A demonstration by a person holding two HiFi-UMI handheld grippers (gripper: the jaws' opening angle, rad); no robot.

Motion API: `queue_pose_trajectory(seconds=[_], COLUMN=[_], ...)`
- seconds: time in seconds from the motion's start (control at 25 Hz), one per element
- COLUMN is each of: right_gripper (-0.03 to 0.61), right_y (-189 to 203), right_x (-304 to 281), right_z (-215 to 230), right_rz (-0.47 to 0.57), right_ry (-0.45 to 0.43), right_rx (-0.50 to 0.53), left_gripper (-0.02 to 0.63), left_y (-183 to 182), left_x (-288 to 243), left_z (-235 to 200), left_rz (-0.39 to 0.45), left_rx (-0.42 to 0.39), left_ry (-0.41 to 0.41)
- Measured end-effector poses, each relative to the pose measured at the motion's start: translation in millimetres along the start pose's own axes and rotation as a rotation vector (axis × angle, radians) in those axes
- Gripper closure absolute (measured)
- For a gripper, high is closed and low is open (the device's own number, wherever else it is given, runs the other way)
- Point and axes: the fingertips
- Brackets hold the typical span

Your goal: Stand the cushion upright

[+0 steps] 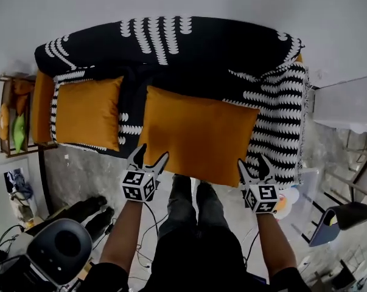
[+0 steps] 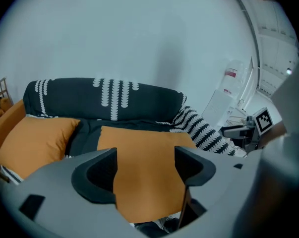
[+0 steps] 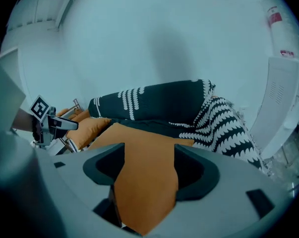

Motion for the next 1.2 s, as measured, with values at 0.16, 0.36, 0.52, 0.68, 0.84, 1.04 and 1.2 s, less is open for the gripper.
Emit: queue_pose_trajectory(seconds=[0.16,0.36,0.52,0.68,0.84,1.04,1.2], right_gripper=[0.256,0.240,0.178,0.158,0.146,0.118,0.103], right_y=[23,48,65,106,128,124,129], right_x=[-30,-65,-80,-84,-90,-99,-105], right_z=[13,31,51,72,86,85,82], right_rz=[-0.023,-0.040,-0.075,-0.150,-0.158,-0.205,-0.238], right_ry=[0.023,0.041,0.068,0.136,0.173,0.141,0.097], right_rx=[-0.055,-0.129,-0.183,-0.289,-0.390,-0.360,-0.408], left_gripper=[0.239,0.228,0.201,0.192,0.179,0.138,0.096], left_y=[4,17,22,38,55,62,73], left_x=[-38,-84,-109,-134,-155,-162,-172], left_z=[-4,-16,-34,-47,-66,-77,-85], left_rz=[-0.036,-0.071,-0.097,-0.160,-0.233,-0.299,-0.369], left_rx=[-0.004,-0.010,-0.020,-0.079,-0.071,0.043,0.066], left_ry=[0.012,0.001,-0.023,-0.019,0.005,0.086,0.149])
Point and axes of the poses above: the fingertips, and each gripper's own axes: x backward along the fingers, z to its right, y out of its underside, and after that the axes turned 14 degrees about -y, right-handed
